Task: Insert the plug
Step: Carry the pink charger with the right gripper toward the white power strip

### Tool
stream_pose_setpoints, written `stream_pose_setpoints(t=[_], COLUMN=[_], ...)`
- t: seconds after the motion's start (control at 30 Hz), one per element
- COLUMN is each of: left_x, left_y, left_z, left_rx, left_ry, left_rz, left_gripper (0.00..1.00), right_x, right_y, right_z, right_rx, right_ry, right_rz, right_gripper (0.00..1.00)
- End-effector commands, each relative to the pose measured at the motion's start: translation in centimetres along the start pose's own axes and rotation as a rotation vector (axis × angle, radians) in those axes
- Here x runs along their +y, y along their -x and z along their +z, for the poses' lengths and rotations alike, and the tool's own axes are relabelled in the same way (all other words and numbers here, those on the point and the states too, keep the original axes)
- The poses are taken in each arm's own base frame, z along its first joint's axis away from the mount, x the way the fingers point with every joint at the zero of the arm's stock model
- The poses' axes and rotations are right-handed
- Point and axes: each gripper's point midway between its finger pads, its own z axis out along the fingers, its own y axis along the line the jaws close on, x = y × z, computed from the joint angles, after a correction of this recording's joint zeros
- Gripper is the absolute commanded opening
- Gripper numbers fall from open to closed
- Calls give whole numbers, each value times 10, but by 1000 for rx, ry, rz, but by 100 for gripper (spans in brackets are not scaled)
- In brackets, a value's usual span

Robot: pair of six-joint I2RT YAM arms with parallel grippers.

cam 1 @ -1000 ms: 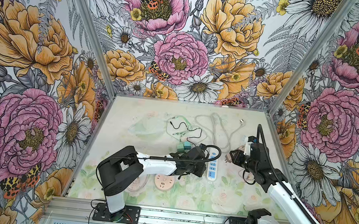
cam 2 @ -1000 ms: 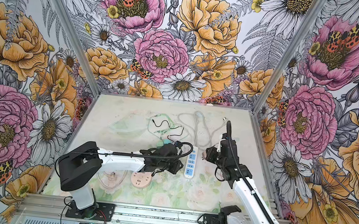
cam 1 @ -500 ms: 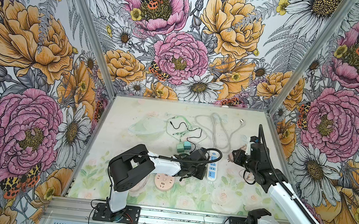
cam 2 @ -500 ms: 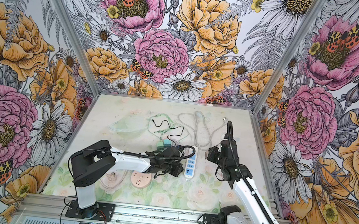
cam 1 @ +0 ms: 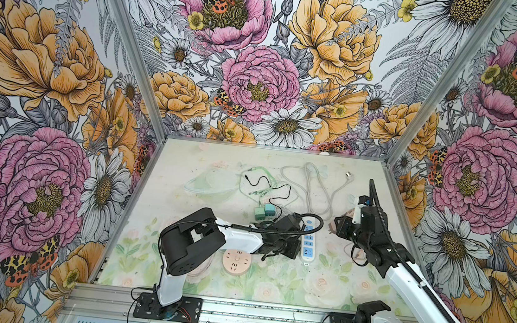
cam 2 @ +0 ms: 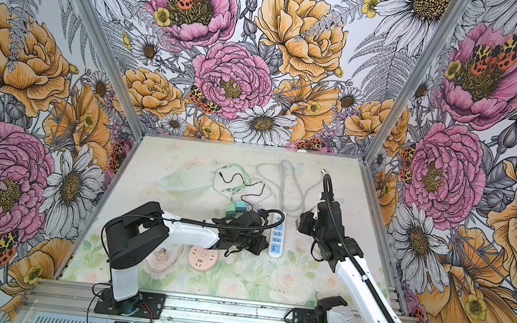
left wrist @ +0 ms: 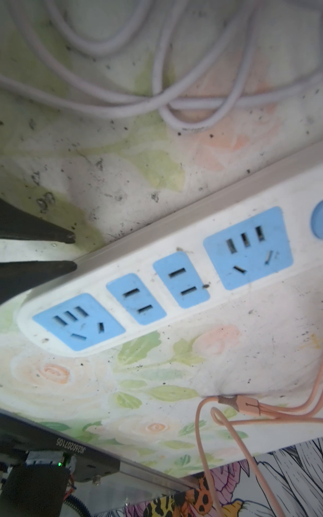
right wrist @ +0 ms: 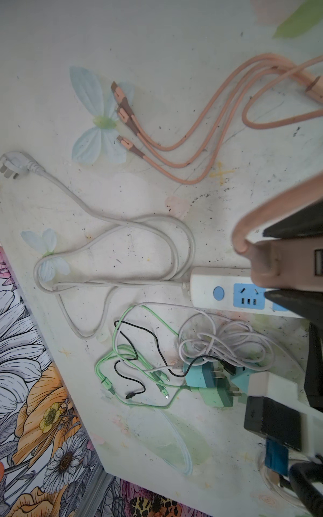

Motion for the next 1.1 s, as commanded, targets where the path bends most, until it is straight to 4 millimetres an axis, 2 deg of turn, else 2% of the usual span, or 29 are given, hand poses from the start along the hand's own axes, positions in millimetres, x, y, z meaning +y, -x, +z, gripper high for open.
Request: stream_pose_setpoints(t=[0.0, 0.17, 0.33, 0.5, 0.73, 0.87, 1.07], left_x=[-1, 15, 31, 37, 41, 43, 44], left_y=[22, 28, 34, 42, 50, 49, 49], left_z=[-31, -52, -66, -77, -83, -83, -85], left_rx=[-66, -89, -110, -138, -161, -160, -163], left_ry=[-10, 64, 103, 123, 127, 129, 128], left_rz=[-1, 16, -10, -14, -24, -27, -31], left_gripper=[17, 18, 18, 18, 18, 18, 18], right_x=[13, 19, 28, 31, 38, 39, 54], right_y=[20, 9, -5, -20, -48, -57, -69], right_z=[-5, -1, -7, -11, -9, -13, -24], right_rx=[-37, 3, -6, -16, -11, -46, -118], right_ry=[31, 62, 58, 5, -48, -65, -58], right_rz=[-27, 16, 24, -12, -27, 1, -33], right_gripper=[0, 0, 0, 0, 0, 0, 0])
